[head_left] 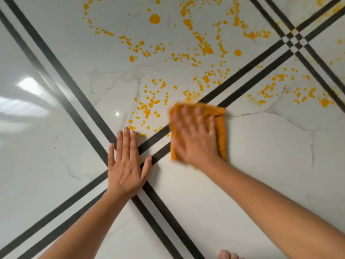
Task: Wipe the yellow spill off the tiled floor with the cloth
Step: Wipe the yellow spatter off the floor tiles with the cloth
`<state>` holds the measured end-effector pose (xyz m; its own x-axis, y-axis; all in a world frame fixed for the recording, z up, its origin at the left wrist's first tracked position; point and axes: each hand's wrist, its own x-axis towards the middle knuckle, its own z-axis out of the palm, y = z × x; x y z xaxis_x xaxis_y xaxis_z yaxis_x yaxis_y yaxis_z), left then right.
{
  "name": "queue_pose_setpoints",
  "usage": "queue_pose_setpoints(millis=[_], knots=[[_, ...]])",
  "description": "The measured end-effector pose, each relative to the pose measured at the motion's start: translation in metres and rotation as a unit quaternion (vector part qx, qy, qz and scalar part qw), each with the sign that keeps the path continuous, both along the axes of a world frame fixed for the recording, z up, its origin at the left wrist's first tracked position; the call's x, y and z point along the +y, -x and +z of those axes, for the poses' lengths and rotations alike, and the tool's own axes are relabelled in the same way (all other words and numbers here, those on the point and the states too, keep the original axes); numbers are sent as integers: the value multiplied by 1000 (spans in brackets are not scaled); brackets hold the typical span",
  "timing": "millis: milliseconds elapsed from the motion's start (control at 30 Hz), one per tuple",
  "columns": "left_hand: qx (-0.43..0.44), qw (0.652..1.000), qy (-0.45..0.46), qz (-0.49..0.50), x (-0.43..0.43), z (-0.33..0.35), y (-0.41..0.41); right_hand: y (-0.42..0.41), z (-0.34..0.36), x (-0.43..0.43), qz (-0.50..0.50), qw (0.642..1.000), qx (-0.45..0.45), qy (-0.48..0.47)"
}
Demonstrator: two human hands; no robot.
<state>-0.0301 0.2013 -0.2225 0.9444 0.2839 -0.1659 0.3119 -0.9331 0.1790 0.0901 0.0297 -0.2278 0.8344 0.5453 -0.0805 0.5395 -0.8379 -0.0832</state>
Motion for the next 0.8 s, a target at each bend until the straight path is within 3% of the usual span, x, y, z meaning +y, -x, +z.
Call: queue_pose_setpoints(millis=[67, 100, 167, 233, 267, 333, 400, 433, 467, 567, 600, 667, 733, 800], knots=[[-3, 999, -4, 35, 17, 1, 3, 25, -4, -8, 203, 979, 15, 5], [0, 998, -4, 55, 25, 1, 5, 14, -4, -19, 256, 967, 12, 7], [8, 995, -1, 102, 39, 2, 14, -22, -3, -6, 207, 978, -31, 23], [19, 992, -4, 124, 50, 0, 20, -39, 3, 37, 28, 999, -16, 21], [23, 992, -4, 125, 54, -1, 21, -32, 4, 59, -3, 1000, 3, 15], [28, 991, 1, 130, 60, -1, 26, 2, 0, 74, 123, 992, 14, -6], [33, 987, 2, 154, 71, -1, 36, 9, -1, 55, 311, 950, 30, 9], [39, 987, -2, 157, 75, -1, 44, -7, -3, 50, 332, 943, 14, 9], [42, 988, -7, 148, 77, -1, 50, -26, -3, 54, 293, 956, -8, 21], [37, 991, -13, 126, 80, -4, 61, -48, 3, 109, 27, 999, 4, 29], [32, 991, -12, 126, 80, -4, 60, -34, 3, 123, 20, 999, 7, 24], [24, 991, -8, 129, 80, -4, 59, 12, 1, 123, 155, 987, 31, 12], [17, 992, -8, 128, 81, -5, 62, 29, 1, 92, 311, 949, 53, 17], [9, 993, -15, 118, 80, -7, 61, 0, 0, 90, 299, 953, 29, 28]])
